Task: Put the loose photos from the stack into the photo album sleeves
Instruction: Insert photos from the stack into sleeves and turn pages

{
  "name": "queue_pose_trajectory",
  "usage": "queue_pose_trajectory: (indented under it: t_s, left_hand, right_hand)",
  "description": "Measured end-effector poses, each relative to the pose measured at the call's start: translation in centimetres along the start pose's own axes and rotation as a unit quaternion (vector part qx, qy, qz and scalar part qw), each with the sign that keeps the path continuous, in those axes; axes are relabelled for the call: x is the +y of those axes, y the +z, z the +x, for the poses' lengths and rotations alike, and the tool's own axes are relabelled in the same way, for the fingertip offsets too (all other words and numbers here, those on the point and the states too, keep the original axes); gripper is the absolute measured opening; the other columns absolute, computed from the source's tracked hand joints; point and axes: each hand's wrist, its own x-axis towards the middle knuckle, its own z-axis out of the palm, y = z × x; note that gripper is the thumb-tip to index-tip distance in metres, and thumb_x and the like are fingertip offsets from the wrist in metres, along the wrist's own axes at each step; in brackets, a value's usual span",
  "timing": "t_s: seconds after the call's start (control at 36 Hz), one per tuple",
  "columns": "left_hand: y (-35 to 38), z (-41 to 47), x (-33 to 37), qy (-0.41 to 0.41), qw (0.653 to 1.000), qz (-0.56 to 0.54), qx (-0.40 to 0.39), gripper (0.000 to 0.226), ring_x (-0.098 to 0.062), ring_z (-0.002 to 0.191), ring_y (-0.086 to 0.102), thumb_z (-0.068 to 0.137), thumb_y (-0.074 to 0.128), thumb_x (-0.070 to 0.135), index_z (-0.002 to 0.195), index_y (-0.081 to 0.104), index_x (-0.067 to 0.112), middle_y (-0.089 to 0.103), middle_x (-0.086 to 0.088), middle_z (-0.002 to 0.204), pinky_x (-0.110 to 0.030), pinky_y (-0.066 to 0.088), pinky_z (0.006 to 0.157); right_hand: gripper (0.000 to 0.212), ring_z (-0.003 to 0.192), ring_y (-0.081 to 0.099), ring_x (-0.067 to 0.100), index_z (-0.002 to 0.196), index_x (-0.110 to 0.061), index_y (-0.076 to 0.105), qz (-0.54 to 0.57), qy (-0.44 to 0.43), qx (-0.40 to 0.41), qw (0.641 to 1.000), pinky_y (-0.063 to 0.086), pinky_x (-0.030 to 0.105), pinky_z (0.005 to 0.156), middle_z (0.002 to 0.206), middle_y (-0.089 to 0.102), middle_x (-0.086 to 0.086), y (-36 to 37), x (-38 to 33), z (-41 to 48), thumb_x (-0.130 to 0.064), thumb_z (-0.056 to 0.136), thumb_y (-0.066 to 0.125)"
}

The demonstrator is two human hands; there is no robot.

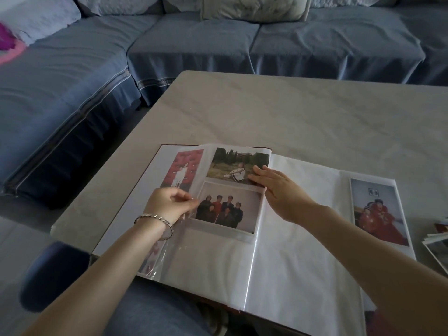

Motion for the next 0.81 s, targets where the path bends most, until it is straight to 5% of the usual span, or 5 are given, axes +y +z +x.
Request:
queue_pose_trajectory:
  t_s: [0.11,0.25,0.61,0.81]
  left_hand:
    - [0.3,-0.5,-0.4,0.021,1.0,0.002,0.014,0.018,-0.01,0.059,0.058,0.069,0.081,0.011,0.065,0.065,0.016,0.065,0.003,0.064,-0.016,0.043,0.057]
    - [0.5,-1.0,-1.1,0.043,0.997,-0.031,0.065,0.021,0.001,0.039,0.053,0.071,0.08,0.01,0.058,0.064,0.017,0.058,0.01,0.042,-0.008,0.04,0.044]
    - [1.3,-1.6,-2.0,0.167,0.973,-0.093,0.127,0.026,0.001,0.071,0.066,0.073,0.073,-0.006,0.061,0.06,0.013,0.069,0.006,0.078,-0.013,0.052,0.066]
    - [1.3,-1.8,-1.7,0.19,0.967,-0.105,0.133,0.023,-0.004,0.067,0.066,0.073,0.074,-0.003,0.062,0.06,0.012,0.069,0.003,0.075,-0.015,0.052,0.065]
  right_hand:
    - [0.046,0.142,0.011,0.007,0.142,-0.026,0.037,0.007,0.0,0.003,1.0,0.006,0.019,0.112,0.154,0.023,-0.01,0.1,-0.1,-0.1,-0.012,0.099,0.027]
    - [0.046,0.142,0.011,0.007,0.143,-0.026,0.036,-0.001,0.0,0.005,1.0,0.006,0.02,0.112,0.154,0.022,-0.01,0.2,-0.1,0.0,-0.011,0.099,0.028]
    - [0.049,0.143,0.009,0.007,0.143,-0.027,0.034,0.001,0.002,0.002,1.0,0.007,0.024,0.114,0.154,0.019,-0.011,0.1,-0.3,-0.2,-0.009,0.098,0.028]
    - [0.053,0.143,0.009,0.008,0.144,-0.027,0.033,0.0,0.002,0.002,1.0,0.008,0.026,0.115,0.154,0.019,-0.011,0.1,-0.3,-0.2,-0.006,0.096,0.029]
